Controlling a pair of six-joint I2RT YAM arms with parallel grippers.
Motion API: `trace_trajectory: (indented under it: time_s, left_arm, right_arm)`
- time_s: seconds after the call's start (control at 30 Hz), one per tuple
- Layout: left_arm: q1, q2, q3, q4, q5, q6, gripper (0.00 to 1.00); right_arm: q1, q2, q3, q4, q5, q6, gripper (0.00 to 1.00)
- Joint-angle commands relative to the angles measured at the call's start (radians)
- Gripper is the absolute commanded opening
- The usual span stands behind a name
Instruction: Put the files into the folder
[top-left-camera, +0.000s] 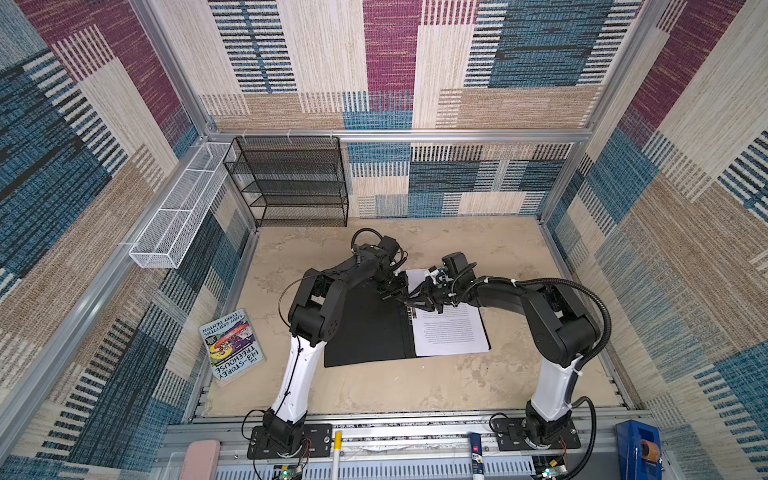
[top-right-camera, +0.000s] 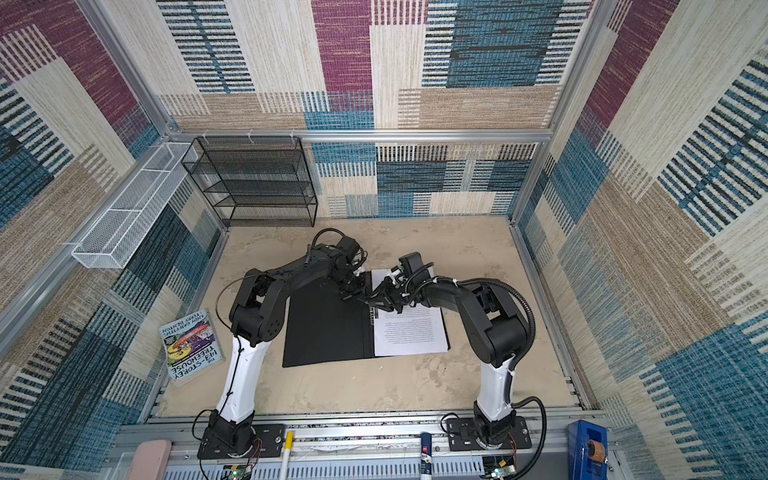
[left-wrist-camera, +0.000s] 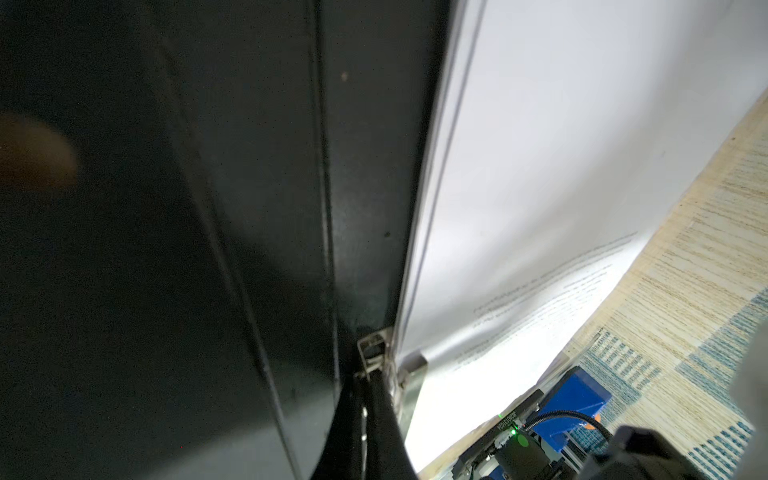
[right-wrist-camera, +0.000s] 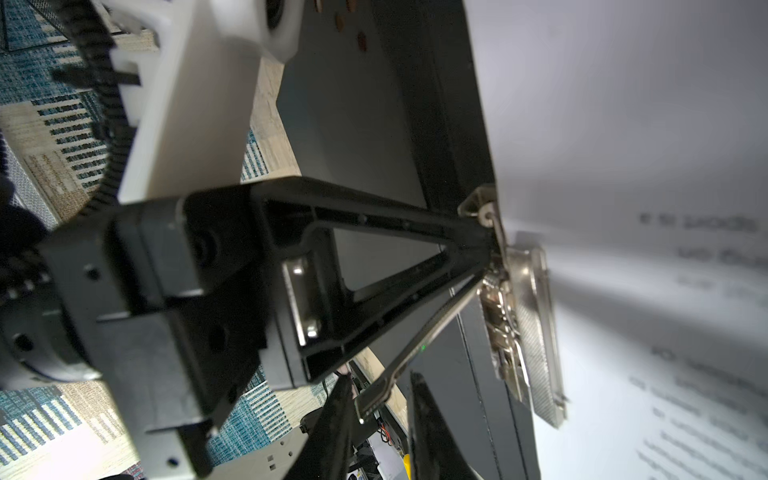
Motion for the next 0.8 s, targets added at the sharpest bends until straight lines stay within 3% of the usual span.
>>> trace_trajectory:
  time_s: [0.0,0.3,0.77]
  left_arm:
    - [-0.006,0.062,-0.036,-0.112,-0.223,-0.018,0.00]
    - [-0.006,0.066,-0.038,-0.113,-0.224,-0.018,0.00]
    - [-0.005,0.068,-0.038,-0.113,-0.227,-0.021,0.00]
  right_arm:
    - [-0.002,0.001,0.001,0.034,-0.027,0.016,0.23]
    - [-0.002,-0.002,-0.012,0.050,-0.047,0.022,0.17]
    - [-0.002,0.001,-0.022,0.064,-0.066,0.025,0.22]
